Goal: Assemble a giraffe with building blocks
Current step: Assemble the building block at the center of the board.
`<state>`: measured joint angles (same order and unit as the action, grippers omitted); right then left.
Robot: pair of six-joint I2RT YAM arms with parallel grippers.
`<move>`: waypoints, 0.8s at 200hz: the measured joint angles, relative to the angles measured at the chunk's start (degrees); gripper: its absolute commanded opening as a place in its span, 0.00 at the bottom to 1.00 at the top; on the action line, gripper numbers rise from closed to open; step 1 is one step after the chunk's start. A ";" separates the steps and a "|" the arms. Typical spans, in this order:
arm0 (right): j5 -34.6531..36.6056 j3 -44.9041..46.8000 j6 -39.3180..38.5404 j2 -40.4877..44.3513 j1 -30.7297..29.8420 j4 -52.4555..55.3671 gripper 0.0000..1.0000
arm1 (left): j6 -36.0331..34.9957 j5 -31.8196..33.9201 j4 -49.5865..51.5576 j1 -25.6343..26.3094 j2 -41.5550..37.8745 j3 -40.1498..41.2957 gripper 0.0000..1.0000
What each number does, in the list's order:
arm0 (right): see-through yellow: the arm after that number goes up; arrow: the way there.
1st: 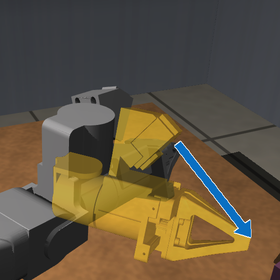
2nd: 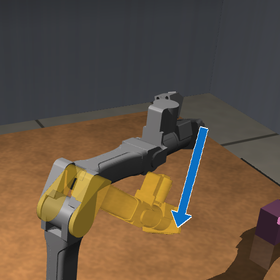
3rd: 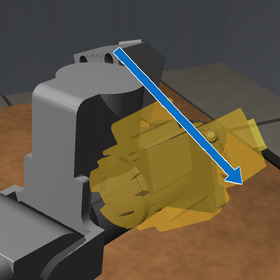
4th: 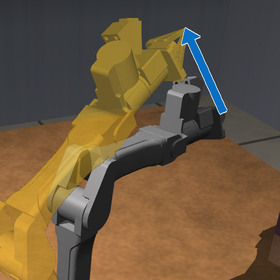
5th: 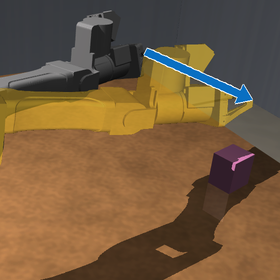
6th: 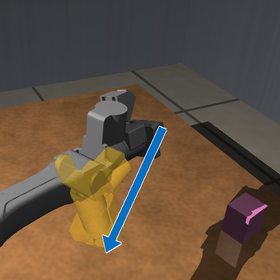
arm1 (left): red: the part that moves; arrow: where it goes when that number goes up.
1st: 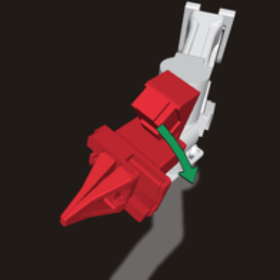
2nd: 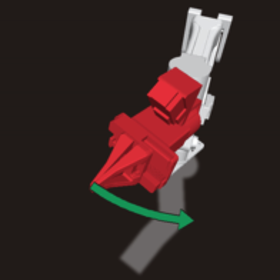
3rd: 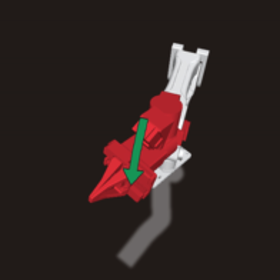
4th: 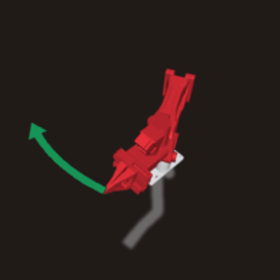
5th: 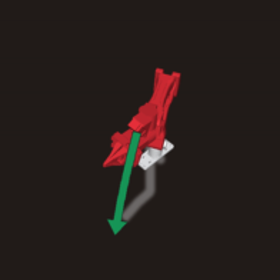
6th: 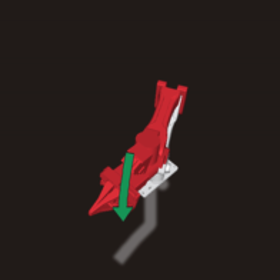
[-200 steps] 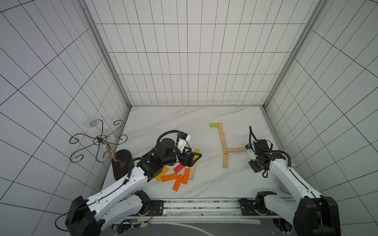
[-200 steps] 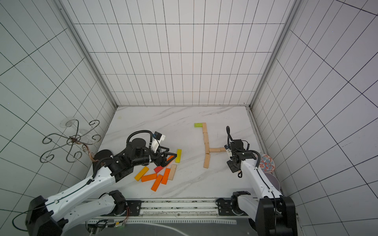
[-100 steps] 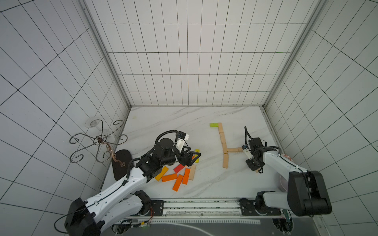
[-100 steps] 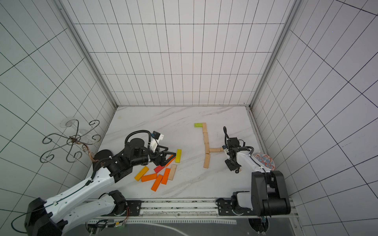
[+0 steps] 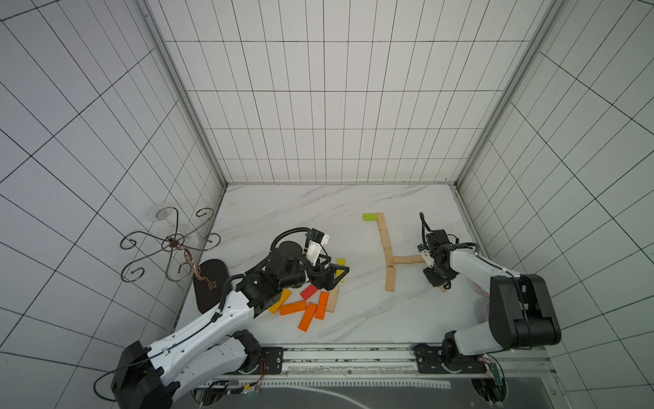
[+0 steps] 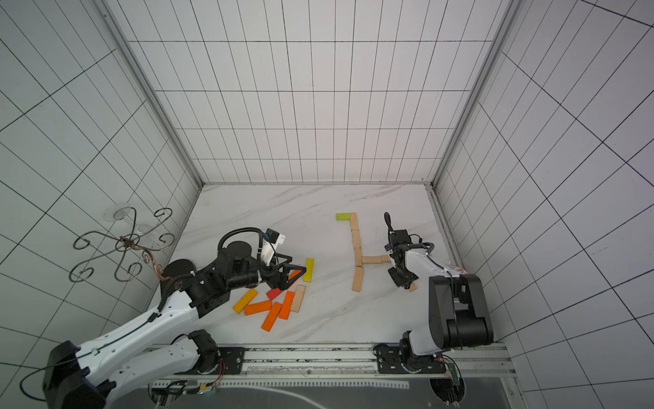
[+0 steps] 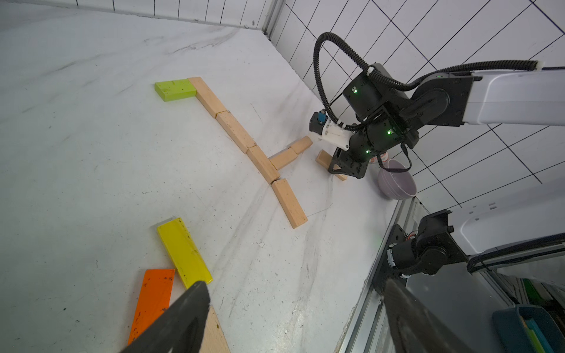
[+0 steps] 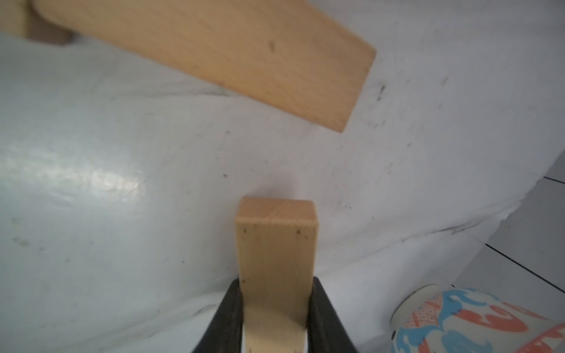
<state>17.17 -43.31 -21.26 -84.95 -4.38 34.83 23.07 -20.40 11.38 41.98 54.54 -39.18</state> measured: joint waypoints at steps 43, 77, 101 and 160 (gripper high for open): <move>0.13 -0.44 0.31 -0.68 0.00 0.17 0.35 | -0.02 0.07 0.00 0.35 0.00 0.00 0.89; 0.57 -0.74 0.61 -1.33 0.02 0.07 0.40 | -0.02 0.33 0.02 0.37 0.00 0.00 0.89; 0.63 -1.64 0.59 -2.21 0.02 0.90 0.42 | -0.04 0.57 0.04 0.44 0.00 0.00 0.90; 0.17 -2.95 0.55 -3.26 0.02 2.47 0.25 | -0.17 0.92 0.04 0.72 0.00 0.00 0.90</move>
<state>17.34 -46.26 -20.71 -88.20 -4.36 37.30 22.90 -19.49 11.42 42.70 54.54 -39.18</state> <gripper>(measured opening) 0.297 0.895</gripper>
